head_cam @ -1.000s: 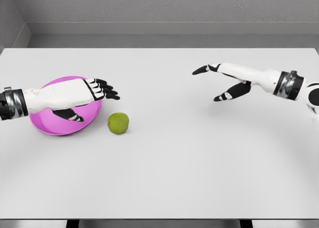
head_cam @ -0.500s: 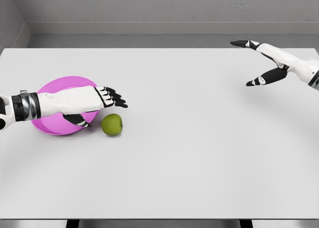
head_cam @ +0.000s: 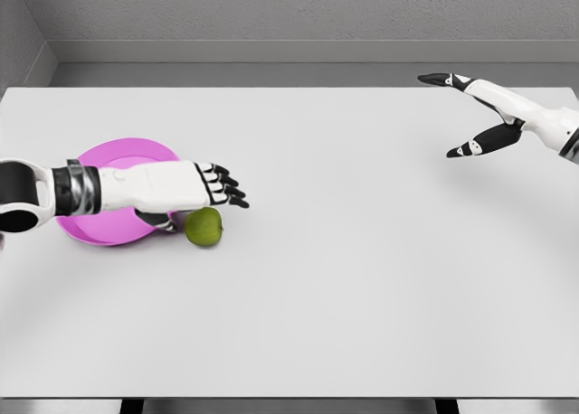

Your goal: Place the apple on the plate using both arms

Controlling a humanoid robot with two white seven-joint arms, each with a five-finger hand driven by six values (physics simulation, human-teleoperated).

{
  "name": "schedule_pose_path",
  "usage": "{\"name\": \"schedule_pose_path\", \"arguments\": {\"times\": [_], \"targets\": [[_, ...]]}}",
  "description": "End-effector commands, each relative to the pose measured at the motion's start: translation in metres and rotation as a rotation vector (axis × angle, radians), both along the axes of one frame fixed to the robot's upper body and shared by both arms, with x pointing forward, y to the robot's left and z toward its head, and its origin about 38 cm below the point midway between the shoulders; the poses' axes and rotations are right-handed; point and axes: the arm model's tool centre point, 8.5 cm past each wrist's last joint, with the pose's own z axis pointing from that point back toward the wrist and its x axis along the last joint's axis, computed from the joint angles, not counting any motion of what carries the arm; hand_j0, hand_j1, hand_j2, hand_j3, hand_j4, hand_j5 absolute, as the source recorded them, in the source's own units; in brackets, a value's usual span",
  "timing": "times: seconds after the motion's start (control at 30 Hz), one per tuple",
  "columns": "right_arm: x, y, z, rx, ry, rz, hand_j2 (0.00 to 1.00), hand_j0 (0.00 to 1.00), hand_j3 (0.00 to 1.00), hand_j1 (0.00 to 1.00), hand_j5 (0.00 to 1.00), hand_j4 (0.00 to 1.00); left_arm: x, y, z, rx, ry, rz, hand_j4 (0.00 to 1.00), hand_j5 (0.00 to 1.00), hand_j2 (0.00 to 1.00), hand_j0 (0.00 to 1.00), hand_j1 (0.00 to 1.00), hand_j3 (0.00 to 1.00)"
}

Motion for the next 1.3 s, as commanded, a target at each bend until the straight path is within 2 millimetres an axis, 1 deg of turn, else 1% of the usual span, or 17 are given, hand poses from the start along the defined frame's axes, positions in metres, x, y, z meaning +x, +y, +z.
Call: {"name": "schedule_pose_path", "arguments": {"times": [0.0,0.13,0.17,0.3,0.43,0.47,0.7,1.27], "targets": [[0.0,-0.001,0.001,0.008,0.001,-0.003,1.0,1.0,1.0,1.0,1.0,1.0,-0.003,-0.004,-0.002,0.026,-0.007,-0.016,1.0,1.0,1.0,1.0,1.0,1.0],[0.0,-0.001,0.001,0.008,0.001,-0.003,1.0,1.0,1.0,1.0,1.0,1.0,-0.002,-0.003,-0.003,0.05,-0.021,-0.016,1.0,1.0,1.0,1.0,1.0,1.0],[-0.001,-0.005,0.002,-0.001,0.0,-0.009,1.0,1.0,1.0,1.0,1.0,1.0,-0.002,-0.003,-0.004,0.05,-0.02,-0.017,1.0,1.0,1.0,1.0,1.0,1.0],[-0.001,-0.005,0.002,-0.001,0.001,-0.008,1.0,1.0,1.0,1.0,1.0,1.0,-0.003,-0.005,-0.004,0.056,-0.027,-0.022,1.0,1.0,1.0,1.0,1.0,1.0],[-0.002,-0.005,-0.001,-0.002,0.008,-0.008,1.0,1.0,1.0,1.0,1.0,1.0,-0.006,-0.009,-0.012,0.094,0.001,-0.039,0.95,0.95,0.95,0.95,0.95,0.95],[-0.002,-0.005,-0.001,-0.002,0.008,-0.008,1.0,1.0,1.0,1.0,1.0,1.0,-0.008,-0.013,-0.011,0.091,-0.002,-0.051,0.93,0.93,0.93,0.93,0.93,0.93],[-0.002,-0.005,-0.001,-0.002,0.007,-0.007,1.0,1.0,1.0,1.0,1.0,1.0,-0.009,-0.013,-0.01,0.097,-0.006,-0.056,0.87,0.87,0.87,0.87,0.87,0.87],[-0.002,-0.005,-0.002,-0.001,0.009,-0.007,1.0,1.0,1.0,1.0,1.0,1.0,-0.009,-0.011,-0.015,0.152,-0.036,-0.058,0.86,0.86,0.86,0.86,0.86,0.86]]}}
